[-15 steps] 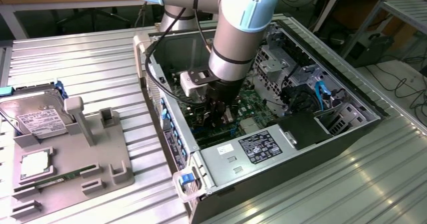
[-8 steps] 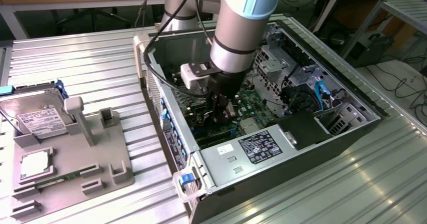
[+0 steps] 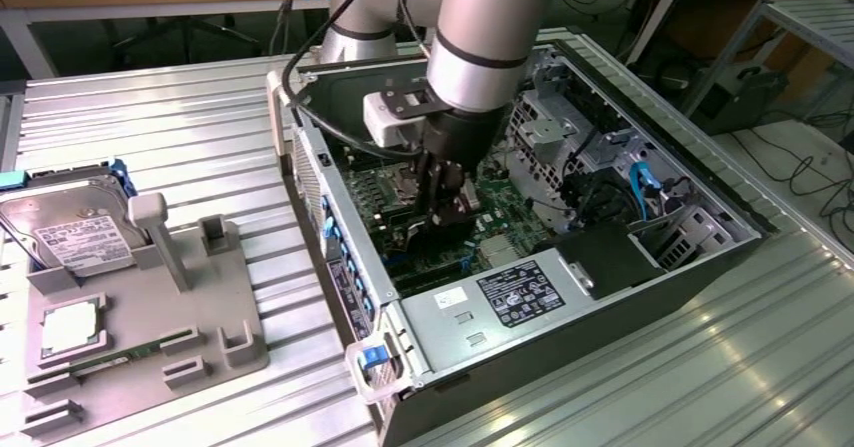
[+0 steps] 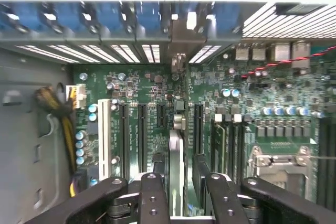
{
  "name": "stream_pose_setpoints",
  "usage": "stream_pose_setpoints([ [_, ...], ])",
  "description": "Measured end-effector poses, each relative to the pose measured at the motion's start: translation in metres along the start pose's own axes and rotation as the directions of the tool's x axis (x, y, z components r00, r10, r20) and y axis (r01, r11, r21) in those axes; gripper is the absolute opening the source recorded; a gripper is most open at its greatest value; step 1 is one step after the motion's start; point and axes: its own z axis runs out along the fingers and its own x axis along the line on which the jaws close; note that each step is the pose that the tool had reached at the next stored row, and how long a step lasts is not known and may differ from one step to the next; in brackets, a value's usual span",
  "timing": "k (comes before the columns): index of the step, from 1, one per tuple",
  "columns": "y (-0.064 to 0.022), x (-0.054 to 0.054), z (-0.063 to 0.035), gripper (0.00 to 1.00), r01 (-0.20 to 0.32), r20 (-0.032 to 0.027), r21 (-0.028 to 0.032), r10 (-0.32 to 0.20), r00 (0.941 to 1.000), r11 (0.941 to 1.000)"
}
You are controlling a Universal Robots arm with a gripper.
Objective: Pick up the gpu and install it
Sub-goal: 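Insert the gpu into the slot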
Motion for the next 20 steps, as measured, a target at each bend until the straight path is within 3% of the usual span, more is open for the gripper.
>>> stream_pose_setpoints([
  [4,0.0006,0.000,-0.0172,0.35,0.000,-0.0002,0.0006,0.000,1.0000,1.0000],
  [10,0.0006,0.000,-0.0176,0.27,0.000,0.0000,0.0011,0.000,1.0000,1.0000],
  [13,0.0006,0.000,-0.0176,0.11,0.000,0.0000,0.0011,0.000,1.0000,1.0000],
  [20,0.0006,0.000,-0.0176,0.11,0.000,0.0000,0.0011,0.000,1.0000,1.0000],
])
